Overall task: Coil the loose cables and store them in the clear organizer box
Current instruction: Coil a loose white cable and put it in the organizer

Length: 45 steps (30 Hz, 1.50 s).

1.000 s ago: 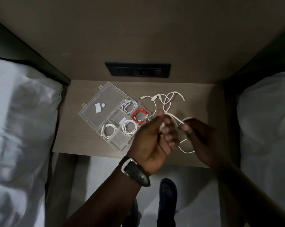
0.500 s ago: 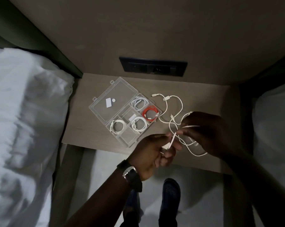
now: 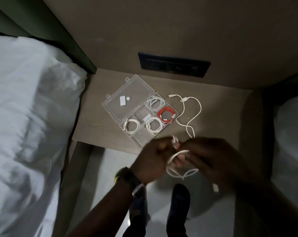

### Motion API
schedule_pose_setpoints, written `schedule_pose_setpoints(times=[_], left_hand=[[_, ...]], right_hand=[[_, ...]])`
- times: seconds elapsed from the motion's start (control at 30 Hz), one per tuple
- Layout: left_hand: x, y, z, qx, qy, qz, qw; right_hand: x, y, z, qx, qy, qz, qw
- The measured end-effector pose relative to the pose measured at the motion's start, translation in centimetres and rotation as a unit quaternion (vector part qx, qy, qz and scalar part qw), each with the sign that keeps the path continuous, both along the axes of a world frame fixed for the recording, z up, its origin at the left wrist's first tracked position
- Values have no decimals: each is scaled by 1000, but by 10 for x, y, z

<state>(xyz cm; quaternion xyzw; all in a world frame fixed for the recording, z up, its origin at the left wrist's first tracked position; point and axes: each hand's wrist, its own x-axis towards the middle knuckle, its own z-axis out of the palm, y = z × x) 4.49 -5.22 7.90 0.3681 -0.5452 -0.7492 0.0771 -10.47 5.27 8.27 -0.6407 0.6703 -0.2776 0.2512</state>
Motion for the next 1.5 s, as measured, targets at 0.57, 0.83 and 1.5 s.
schedule_pose_setpoints(times=[0.57, 0.83, 1.5], left_hand=[[61, -12, -9, 0, 25, 265, 964], [69, 37, 10, 181, -78, 28, 980], [76, 12, 7, 115, -34, 77, 990]], right_hand=[[94, 26, -13, 171, -132, 47, 975], [33, -11, -13, 89, -115, -58, 988], [40, -20, -11, 100, -61, -87, 989]])
